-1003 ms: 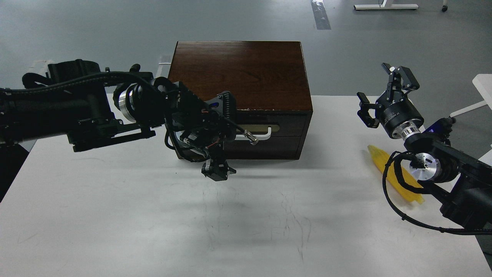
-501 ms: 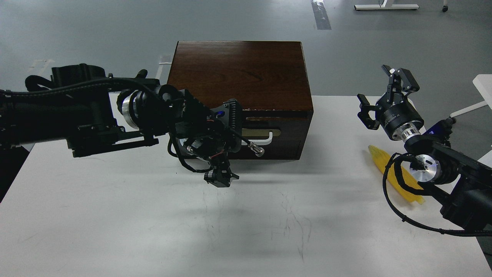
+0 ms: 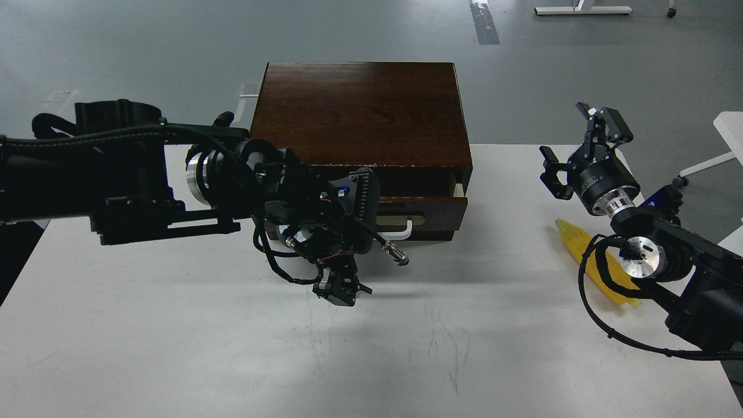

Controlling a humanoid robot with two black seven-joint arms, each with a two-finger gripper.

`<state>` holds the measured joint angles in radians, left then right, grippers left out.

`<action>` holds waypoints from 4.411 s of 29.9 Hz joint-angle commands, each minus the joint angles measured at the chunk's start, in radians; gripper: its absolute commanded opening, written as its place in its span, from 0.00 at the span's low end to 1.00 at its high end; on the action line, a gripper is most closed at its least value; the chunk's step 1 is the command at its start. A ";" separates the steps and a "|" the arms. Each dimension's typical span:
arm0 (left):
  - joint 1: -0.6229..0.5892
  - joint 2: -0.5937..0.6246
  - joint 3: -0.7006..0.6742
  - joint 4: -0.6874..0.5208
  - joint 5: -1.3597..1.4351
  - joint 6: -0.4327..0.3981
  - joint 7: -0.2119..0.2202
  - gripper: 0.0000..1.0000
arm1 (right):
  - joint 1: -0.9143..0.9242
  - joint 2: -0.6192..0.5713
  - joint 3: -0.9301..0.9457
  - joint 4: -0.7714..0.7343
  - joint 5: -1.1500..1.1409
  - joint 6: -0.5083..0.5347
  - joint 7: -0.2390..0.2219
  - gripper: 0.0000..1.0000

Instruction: Put corn in drawer with both arms

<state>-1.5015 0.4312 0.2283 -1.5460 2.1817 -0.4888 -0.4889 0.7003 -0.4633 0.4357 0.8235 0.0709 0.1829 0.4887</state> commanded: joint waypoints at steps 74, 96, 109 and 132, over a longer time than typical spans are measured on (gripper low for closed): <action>0.724 0.233 -0.561 0.725 -2.254 0.000 0.000 0.98 | 0.166 -0.044 -0.328 -0.023 -0.046 0.083 0.000 1.00; 0.718 0.236 -0.557 0.718 -2.241 0.000 0.000 0.98 | 0.656 -0.270 -1.092 0.014 -1.212 0.006 0.000 1.00; 0.712 0.242 -0.554 0.712 -2.226 0.000 0.000 0.98 | 0.634 -0.321 -1.149 0.098 -1.355 0.004 0.000 1.00; 0.718 0.245 -0.557 0.712 -2.225 0.000 0.000 0.98 | 0.485 -0.236 -1.216 0.049 -1.355 -0.210 0.000 0.11</action>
<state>-0.7839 0.6765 -0.3270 -0.8344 -0.0429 -0.4887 -0.4885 1.1857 -0.7092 -0.7718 0.8731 -1.2840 -0.0123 0.4886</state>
